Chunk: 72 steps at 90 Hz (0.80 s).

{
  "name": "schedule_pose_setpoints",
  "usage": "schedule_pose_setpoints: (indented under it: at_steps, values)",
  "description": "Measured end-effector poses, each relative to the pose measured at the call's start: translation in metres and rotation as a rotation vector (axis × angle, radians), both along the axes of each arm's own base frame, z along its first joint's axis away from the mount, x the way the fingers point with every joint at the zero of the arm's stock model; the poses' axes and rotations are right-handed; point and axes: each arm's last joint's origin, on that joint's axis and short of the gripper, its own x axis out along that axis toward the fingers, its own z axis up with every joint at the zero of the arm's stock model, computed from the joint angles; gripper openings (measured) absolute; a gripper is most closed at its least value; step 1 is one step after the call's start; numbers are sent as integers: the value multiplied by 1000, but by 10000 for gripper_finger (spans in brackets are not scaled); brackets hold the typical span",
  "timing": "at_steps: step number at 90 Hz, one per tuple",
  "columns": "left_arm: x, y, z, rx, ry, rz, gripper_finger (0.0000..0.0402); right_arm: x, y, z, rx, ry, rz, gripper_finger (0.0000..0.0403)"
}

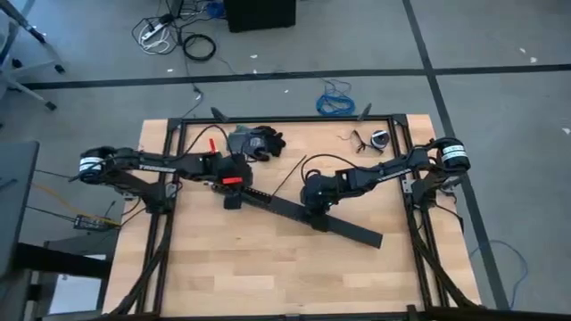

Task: Ziptie cables
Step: Close the black cable duct cover

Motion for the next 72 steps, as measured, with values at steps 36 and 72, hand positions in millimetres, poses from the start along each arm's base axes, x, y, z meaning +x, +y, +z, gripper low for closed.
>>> schedule_pose_setpoints:
  at_steps: [36,72]
  values:
    - [0,0,-1,3,8,-18,141,0,-1,0,3,-3,-4,2]
    - [9,2,-25,-7,94,-40,147,0,-1,0,3,-5,-5,1]
